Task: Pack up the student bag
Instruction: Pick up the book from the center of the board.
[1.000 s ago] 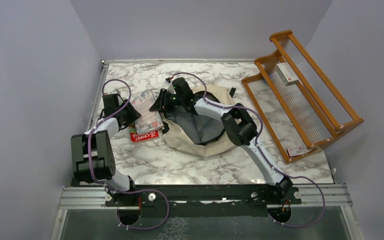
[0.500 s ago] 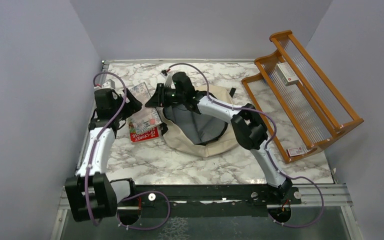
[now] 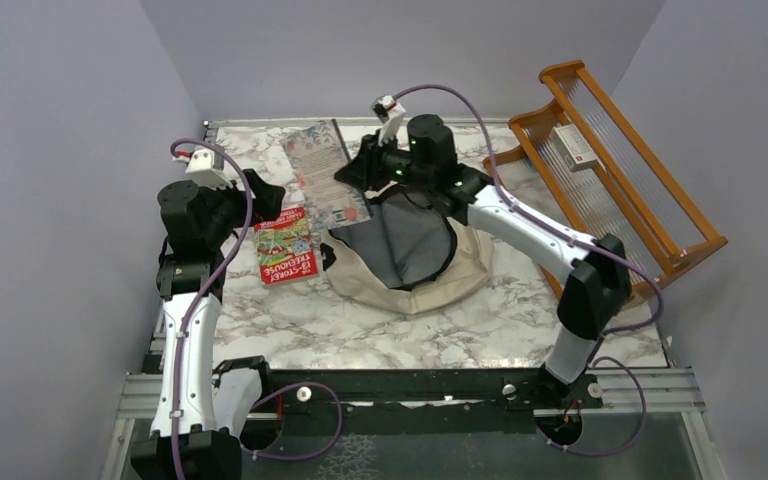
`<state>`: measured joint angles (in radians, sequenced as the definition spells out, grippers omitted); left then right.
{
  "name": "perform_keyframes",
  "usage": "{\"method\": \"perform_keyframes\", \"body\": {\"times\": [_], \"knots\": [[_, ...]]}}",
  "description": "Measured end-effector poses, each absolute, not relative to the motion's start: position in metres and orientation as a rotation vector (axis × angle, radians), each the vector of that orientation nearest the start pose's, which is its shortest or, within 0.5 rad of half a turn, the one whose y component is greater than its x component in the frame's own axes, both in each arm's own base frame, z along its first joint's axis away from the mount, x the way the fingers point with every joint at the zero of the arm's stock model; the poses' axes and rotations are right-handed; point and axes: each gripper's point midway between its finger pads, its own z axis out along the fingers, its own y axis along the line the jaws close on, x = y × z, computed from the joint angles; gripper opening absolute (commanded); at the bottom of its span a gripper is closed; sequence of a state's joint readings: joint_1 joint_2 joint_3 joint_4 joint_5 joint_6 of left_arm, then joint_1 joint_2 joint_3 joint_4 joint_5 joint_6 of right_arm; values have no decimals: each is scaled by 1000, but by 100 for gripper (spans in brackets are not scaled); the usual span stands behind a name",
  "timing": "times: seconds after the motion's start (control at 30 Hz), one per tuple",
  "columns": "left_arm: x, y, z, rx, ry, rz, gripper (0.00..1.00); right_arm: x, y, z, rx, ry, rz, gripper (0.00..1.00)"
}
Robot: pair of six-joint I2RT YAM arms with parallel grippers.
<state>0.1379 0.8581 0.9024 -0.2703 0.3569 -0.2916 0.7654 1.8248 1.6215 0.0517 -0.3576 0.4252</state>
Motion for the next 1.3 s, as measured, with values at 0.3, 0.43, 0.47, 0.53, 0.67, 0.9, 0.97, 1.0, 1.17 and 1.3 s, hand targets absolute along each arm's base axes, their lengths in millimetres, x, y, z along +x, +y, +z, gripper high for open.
{"method": "perform_keyframes", "body": {"times": [0.3,0.43,0.47,0.53,0.67,0.9,0.97,1.0,1.17,1.3], "knots": [[332,-114,317,329,1770,-694,89,319,323,308,-677,1834,740,1],[324,-183,336,644,1697,-825,89,278,291,299,-784,1862,696,1],[317,-198,338,714,1676,-858,89,267,285,297,-823,1865,698,0],[298,-229,340,864,1624,-936,89,249,277,296,-900,1863,709,0],[265,-257,335,1040,1562,-1034,89,216,271,289,-1083,1845,770,0],[222,-260,333,1171,1486,-1133,84,173,263,286,-1262,1781,886,0],[207,-258,335,1192,1458,-1161,84,162,261,293,-1289,1739,919,0],[201,-256,336,1200,1447,-1176,84,158,260,297,-1301,1715,933,0],[179,-255,331,1222,1448,-1283,83,144,261,309,-1362,1653,991,0],[173,-255,321,1215,1494,-1335,78,143,266,307,-1402,1653,1019,0]]}}
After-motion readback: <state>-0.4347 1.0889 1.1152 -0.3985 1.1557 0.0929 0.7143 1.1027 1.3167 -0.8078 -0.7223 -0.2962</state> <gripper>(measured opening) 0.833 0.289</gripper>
